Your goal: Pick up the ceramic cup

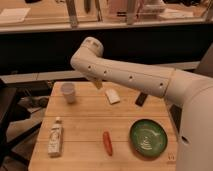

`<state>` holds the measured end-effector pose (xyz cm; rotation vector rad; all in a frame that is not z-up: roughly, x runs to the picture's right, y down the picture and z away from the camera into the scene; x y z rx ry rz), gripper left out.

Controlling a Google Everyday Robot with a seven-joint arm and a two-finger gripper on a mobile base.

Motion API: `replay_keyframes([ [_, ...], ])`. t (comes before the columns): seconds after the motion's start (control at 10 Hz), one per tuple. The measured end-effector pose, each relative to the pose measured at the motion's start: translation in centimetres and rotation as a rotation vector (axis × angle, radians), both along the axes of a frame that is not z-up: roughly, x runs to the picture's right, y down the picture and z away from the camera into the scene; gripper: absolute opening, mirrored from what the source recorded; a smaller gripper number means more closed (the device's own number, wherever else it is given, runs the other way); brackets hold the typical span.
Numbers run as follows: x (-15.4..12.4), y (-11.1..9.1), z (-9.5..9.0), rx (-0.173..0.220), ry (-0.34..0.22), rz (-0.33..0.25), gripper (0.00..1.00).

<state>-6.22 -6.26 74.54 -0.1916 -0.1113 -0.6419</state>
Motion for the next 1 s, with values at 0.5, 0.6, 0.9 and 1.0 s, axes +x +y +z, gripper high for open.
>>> replay_keyframes([
  [0.5,-2.0,-0.7,0.6,0.008,-0.068,-0.054,0.80],
  [0.6,-2.7,-0.6,0.8,0.006,-0.084,-0.063,0.80],
  [0.9,-4.4,-0.9,1.4,0.007,-0.132,-0.107,0.80],
  [1.0,-4.6,-0.8,1.6,0.005,-0.143,-0.113,0.80],
])
